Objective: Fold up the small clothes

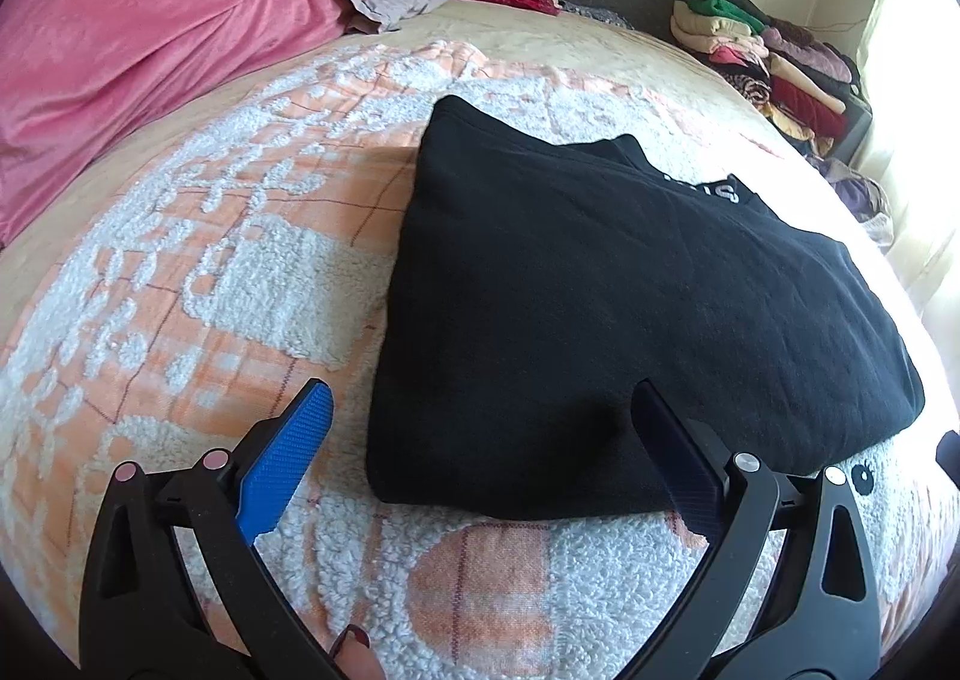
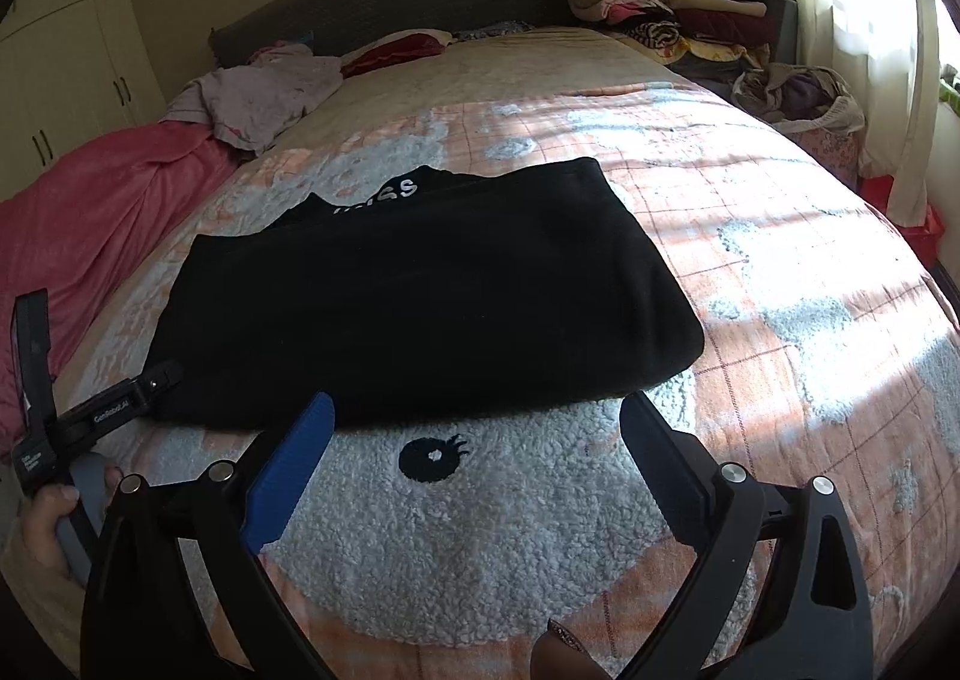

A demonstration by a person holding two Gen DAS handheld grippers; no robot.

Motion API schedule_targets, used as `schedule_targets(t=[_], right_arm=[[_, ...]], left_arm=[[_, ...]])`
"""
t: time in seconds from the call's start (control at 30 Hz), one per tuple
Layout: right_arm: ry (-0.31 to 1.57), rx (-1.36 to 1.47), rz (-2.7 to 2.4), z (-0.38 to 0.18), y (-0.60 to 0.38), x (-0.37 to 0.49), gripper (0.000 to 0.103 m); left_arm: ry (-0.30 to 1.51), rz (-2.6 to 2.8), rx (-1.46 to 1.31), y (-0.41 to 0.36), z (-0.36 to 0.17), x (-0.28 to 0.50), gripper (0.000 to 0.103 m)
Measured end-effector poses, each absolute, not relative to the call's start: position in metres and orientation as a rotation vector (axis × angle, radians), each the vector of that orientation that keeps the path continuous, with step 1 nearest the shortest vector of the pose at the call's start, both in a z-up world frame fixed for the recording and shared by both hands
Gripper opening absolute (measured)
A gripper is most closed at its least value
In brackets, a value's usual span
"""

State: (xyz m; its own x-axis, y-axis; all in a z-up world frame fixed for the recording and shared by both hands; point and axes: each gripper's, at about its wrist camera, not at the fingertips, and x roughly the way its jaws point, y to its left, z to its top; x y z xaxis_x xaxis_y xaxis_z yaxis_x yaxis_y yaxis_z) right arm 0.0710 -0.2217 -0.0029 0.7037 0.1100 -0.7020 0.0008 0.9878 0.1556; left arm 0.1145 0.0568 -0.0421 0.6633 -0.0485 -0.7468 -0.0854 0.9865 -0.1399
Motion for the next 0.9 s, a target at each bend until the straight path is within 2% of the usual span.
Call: schedule_targets(t=[0.9], right_arm=[[0.771,-0.08,0.299,-0.011,-0.097,0.103,0.098]], left_arm=[[0.735,0.255,-0.286,0.122,-0.027,0.105,0.093]])
